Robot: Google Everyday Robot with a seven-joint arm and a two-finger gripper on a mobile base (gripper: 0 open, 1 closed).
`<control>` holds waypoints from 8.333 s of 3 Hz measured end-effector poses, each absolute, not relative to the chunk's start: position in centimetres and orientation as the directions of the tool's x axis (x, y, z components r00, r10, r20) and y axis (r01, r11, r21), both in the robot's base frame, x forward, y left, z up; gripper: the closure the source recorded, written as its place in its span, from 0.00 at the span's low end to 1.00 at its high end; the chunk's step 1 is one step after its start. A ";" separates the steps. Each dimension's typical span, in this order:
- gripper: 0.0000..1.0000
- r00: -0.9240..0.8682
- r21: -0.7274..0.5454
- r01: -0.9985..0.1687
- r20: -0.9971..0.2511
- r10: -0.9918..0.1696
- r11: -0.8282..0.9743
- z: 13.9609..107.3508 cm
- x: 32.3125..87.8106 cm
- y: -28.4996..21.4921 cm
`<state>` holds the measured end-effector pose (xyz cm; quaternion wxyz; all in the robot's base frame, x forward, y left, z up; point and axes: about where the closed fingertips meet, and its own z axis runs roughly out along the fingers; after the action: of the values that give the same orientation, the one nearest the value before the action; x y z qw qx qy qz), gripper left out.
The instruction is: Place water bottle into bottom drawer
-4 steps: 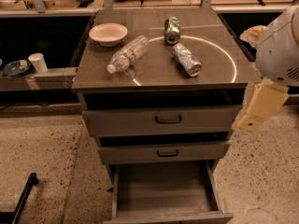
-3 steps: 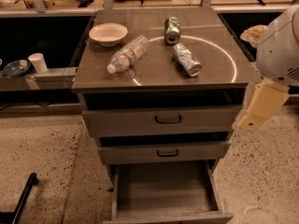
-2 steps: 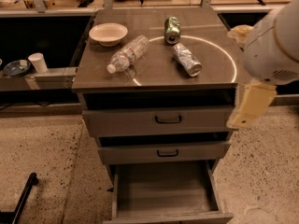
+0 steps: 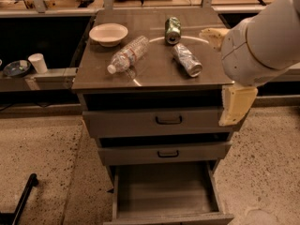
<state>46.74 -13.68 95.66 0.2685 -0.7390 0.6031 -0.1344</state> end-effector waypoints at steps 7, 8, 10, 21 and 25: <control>0.00 0.814 -0.245 -0.434 0.306 -0.494 -0.867 88.6 68.2 2.3; 0.00 0.821 -0.197 -0.431 0.319 -0.473 -0.881 87.7 70.3 4.4; 0.41 0.787 -0.107 -0.535 0.299 -0.540 -0.838 84.9 73.0 4.2; 1.00 -0.052 0.041 -0.998 -0.965 -0.258 0.049 74.9 48.7 -6.1; 1.00 -0.196 0.196 -0.980 -0.980 0.033 -0.022 58.4 45.1 0.1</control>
Offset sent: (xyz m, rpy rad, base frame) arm 0.0701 0.0242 -0.0139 -0.1879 0.0444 0.2350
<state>45.15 0.14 58.40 0.4524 -0.4441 0.5334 0.5601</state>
